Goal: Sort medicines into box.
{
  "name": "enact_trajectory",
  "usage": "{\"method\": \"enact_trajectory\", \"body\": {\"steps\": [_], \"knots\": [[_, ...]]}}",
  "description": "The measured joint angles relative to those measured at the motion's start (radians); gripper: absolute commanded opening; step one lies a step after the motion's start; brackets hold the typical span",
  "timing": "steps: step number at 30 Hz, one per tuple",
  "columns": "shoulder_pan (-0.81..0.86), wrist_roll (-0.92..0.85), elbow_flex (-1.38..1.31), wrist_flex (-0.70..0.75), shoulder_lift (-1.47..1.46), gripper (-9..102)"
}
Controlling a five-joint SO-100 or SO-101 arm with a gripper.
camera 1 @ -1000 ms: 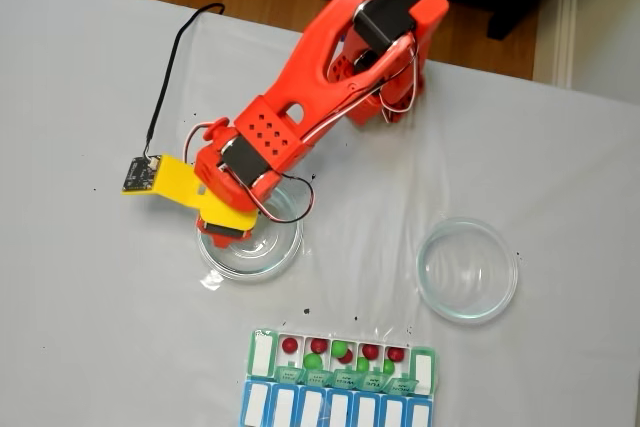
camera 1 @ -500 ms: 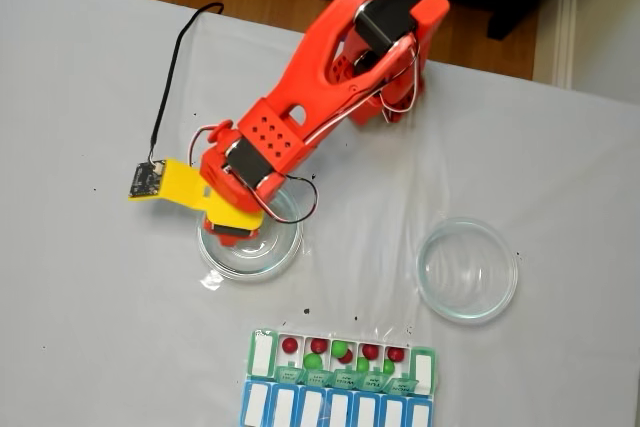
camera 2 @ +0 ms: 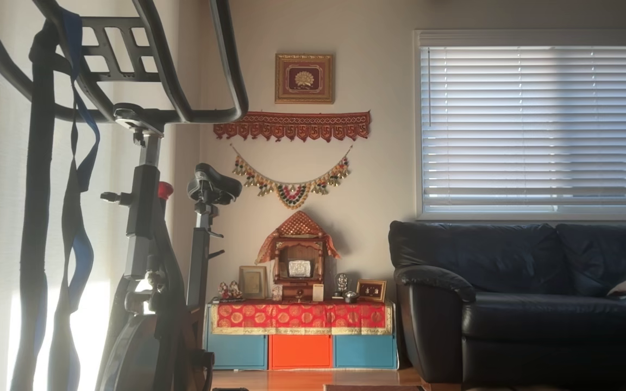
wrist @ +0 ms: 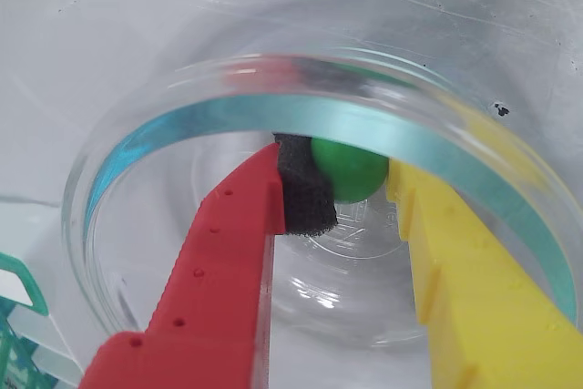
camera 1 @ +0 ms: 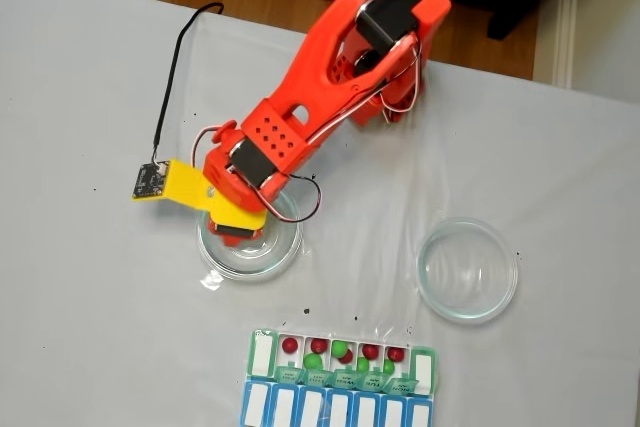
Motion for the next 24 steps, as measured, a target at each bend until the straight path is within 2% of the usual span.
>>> {"method": "enact_trajectory", "body": {"steps": [3,24], "knots": [[-0.008,0.000,0.015,-0.014,0.011,2],[-0.054,-0.029,0.005,0.043,0.038,1]]}}
